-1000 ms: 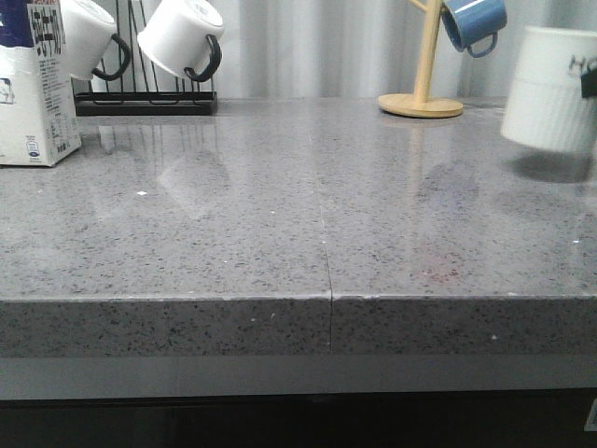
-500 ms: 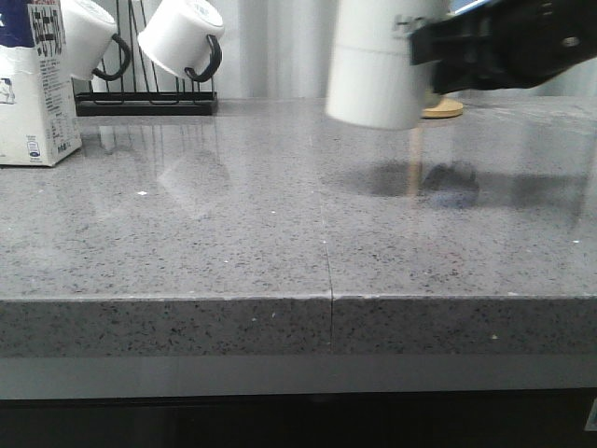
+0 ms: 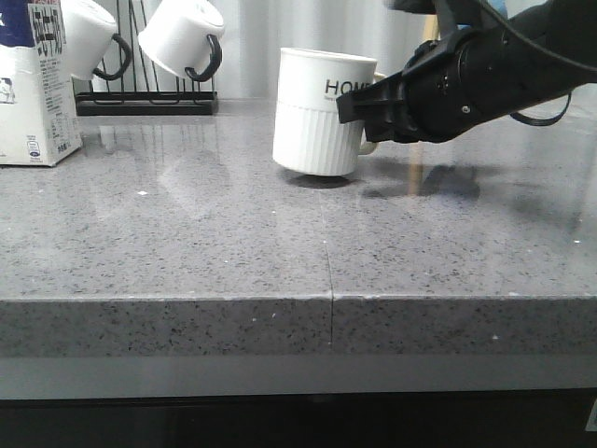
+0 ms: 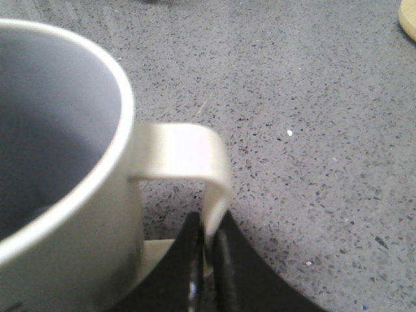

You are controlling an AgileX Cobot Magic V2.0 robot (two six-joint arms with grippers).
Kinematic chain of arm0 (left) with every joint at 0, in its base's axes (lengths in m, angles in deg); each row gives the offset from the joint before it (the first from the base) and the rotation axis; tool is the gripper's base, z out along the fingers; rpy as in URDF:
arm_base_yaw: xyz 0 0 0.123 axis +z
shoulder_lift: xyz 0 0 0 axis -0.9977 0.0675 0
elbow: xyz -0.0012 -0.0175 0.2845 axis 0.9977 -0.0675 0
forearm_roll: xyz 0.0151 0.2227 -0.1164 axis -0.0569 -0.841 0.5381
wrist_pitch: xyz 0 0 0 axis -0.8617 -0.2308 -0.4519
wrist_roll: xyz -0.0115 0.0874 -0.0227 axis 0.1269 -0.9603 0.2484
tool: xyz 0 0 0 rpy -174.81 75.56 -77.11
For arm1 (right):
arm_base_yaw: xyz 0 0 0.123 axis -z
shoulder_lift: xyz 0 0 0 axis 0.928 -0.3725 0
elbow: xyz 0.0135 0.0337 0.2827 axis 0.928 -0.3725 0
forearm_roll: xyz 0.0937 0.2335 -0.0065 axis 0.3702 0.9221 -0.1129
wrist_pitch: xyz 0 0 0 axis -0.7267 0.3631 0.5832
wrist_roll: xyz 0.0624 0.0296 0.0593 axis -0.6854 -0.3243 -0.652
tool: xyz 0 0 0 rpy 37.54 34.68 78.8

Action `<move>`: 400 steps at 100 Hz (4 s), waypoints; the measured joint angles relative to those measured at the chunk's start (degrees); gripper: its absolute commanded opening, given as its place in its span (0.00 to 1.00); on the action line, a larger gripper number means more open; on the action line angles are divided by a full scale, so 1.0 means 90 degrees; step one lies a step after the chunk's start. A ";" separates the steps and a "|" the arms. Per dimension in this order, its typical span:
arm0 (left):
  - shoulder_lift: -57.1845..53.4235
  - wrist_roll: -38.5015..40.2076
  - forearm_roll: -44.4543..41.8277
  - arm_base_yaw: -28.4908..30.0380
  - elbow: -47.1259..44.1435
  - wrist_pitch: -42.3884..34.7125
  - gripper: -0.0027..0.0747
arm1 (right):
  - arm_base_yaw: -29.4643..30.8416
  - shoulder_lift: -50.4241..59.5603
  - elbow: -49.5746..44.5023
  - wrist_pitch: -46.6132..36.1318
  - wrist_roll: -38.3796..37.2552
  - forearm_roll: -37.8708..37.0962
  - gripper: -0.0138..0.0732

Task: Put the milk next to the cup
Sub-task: 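Set the mug down near the table center and open the right gripper, then withdraw the right gripper away from the mug, then move the left gripper to the Pascual milk carton and close on it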

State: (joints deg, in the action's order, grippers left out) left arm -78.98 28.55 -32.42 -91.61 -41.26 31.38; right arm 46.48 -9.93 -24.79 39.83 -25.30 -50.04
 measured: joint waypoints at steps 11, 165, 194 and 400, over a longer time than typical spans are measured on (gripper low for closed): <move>0.0000 0.0000 0.0000 0.0000 0.0000 0.0000 0.01 | 0.0000 -0.0025 0.0000 -0.0032 0.0000 0.0000 0.21; 0.0000 0.0000 0.0000 0.0000 0.0000 -0.0026 0.01 | 0.0000 0.9948 -0.3650 0.5310 -0.0010 0.0609 0.08; 0.0000 0.0000 0.0000 0.0000 0.0000 -0.1083 0.01 | 0.0000 1.1116 -0.3650 0.6360 -0.0015 0.0622 0.08; 0.9753 0.0015 0.0000 -0.0151 0.6166 -0.2711 0.66 | 0.0000 1.1132 -0.3650 0.6525 -0.0027 0.0670 0.08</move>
State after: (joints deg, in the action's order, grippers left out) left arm 8.80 28.69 -32.42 -92.97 14.23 6.98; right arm 46.48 90.26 -57.63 98.56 -25.54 -44.02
